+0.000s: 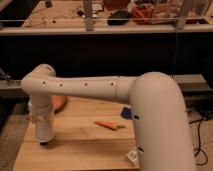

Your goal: Place the ceramic cup over the eraser

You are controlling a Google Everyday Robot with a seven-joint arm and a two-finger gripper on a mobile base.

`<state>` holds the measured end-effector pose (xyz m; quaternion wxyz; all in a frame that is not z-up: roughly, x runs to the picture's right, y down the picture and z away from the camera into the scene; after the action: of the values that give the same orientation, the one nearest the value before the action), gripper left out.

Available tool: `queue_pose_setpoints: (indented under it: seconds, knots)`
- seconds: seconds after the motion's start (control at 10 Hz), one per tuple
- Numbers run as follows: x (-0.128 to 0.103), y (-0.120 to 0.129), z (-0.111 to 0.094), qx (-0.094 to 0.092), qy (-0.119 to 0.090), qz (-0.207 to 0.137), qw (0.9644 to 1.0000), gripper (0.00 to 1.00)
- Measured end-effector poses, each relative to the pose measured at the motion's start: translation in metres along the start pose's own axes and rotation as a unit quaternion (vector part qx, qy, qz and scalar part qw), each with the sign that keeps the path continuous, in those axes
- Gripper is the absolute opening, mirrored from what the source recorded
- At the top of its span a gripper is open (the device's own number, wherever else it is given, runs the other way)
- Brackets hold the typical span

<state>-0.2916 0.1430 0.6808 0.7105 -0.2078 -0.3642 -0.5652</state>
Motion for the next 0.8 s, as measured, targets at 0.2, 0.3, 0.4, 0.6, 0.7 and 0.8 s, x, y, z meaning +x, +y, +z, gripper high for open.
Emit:
queue_pose_setpoints:
  seconds: [0.2,0.3,0.4,0.6,0.7,0.8]
  knots:
    - [0.0005,0.0015,0.0002,0.001,-0.002,0.001,1.0000,0.19]
    - [0.0009,0.0025,0.0000,0.001,-0.002,0.001,1.0000,0.19]
    - [0.0008,0.0027,-0.0001,0.002,-0.003,0.001,1.0000,0.19]
    - [0.0014,0.0041,-0.0003,0.002,-0.004,0.001,1.0000,0.29]
    - [0.0011,0.0045,-0.0003,0.002,-0.005,0.001,1.0000,0.29]
    - [0.0012,0.0049,-0.0001,0.003,-0.006,0.001,1.0000,0.29]
